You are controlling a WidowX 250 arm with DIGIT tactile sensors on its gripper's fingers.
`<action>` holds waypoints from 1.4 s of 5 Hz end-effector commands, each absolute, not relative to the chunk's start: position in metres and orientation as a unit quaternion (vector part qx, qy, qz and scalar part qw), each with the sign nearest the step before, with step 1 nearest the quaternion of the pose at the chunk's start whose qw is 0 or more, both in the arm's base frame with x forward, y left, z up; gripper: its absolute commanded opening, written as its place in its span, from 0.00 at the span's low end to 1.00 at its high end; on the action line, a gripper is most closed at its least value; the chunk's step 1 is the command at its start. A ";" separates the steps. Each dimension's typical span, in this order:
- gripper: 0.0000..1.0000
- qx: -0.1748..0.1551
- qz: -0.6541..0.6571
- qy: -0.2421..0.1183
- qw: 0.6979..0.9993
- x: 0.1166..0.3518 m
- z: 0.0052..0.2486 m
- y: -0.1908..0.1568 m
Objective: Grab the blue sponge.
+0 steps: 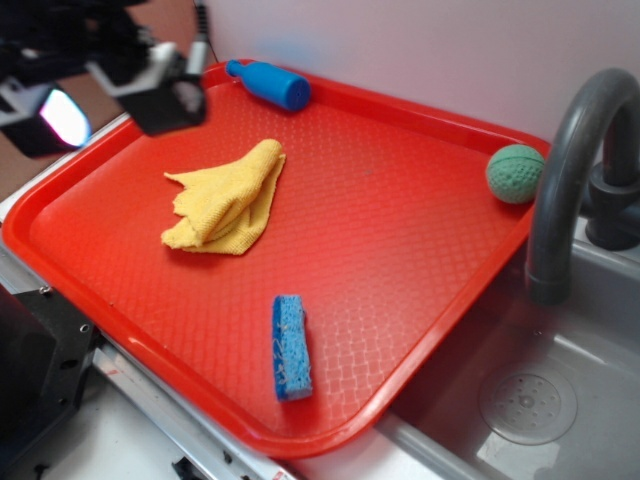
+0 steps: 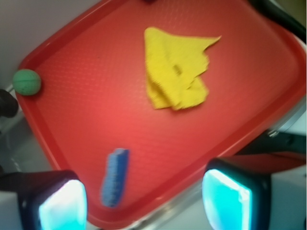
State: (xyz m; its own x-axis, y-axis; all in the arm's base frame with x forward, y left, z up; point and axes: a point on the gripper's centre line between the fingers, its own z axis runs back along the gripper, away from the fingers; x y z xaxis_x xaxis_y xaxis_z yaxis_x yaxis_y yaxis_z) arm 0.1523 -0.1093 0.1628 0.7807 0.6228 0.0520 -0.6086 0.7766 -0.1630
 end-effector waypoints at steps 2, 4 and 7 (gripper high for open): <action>1.00 -0.068 0.366 -0.029 0.928 0.177 0.100 -0.142; 1.00 -0.051 0.343 -0.001 0.938 0.175 0.063 -0.162; 1.00 -0.013 0.334 0.032 0.942 0.162 0.025 -0.167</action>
State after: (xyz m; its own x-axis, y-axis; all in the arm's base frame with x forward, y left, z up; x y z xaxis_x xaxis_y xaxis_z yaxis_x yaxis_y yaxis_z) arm 0.1580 -0.1659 0.0216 0.7704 0.6338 -0.0688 -0.6342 0.7729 0.0189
